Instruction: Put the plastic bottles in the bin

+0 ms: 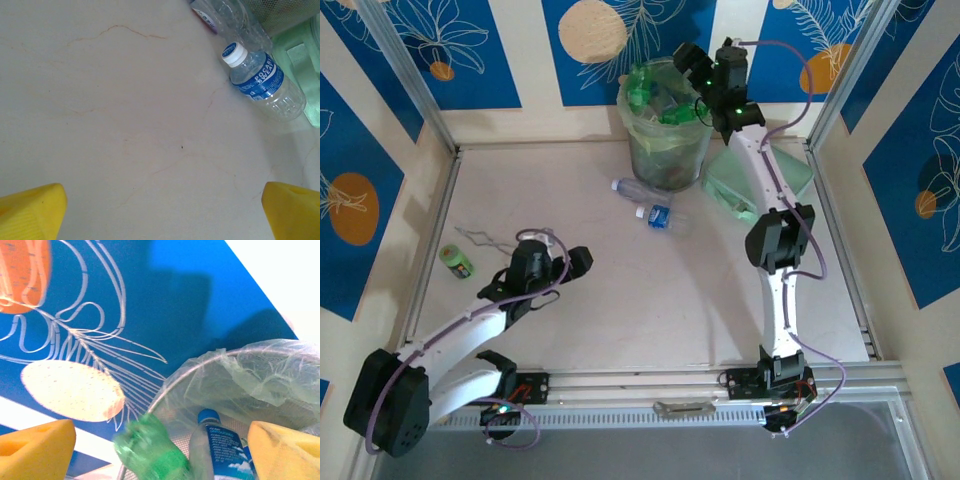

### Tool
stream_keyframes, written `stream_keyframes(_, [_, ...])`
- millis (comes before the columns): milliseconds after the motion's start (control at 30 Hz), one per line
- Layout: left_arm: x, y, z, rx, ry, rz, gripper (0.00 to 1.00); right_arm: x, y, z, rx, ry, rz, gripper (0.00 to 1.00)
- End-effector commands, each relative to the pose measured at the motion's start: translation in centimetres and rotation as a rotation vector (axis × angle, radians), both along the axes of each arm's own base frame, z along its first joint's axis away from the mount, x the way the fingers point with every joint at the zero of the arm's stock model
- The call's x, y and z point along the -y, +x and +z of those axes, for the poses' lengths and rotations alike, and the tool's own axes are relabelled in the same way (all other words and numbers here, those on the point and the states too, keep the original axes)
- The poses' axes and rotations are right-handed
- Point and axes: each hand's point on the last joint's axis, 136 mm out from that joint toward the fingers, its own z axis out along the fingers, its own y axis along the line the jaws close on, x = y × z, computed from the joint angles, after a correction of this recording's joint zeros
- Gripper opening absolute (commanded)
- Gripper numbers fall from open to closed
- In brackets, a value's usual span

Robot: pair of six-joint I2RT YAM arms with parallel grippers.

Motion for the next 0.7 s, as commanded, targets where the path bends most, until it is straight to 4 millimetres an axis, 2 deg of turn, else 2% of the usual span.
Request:
stream_keyframes(0, [0.1, 1.2, 1.5, 0.039, 0.004, -0.003, 1.00, 0.4, -2.9, 5.3, 0.148, -0.042, 0.043, 0.90])
stream_keyframes(200, [0.4, 2.0, 1.8, 0.043, 0.014, -0.005, 1.00, -0.4, -7.3, 4.7, 0.170, -0.134, 0.153, 0.90])
stream_keyframes(333, [0.6, 2.6, 1.8, 0.038, 0.025, -0.005, 1.00, -1.8, -10.8, 2.5, 0.135, -0.195, 0.292, 0.90])
stream_keyframes(500, [0.5, 3.8, 2.0, 0.038, 0.041, 0.018, 1.00, -4.7, -15.3, -2.6, 0.006, -0.257, 0.514, 0.90])
stream_keyframes(667, [0.6, 5.0, 2.7, 0.050, 0.020, 0.026, 1.00, -7.8, -19.8, -9.8, -0.159, -0.394, 0.689, 0.90])
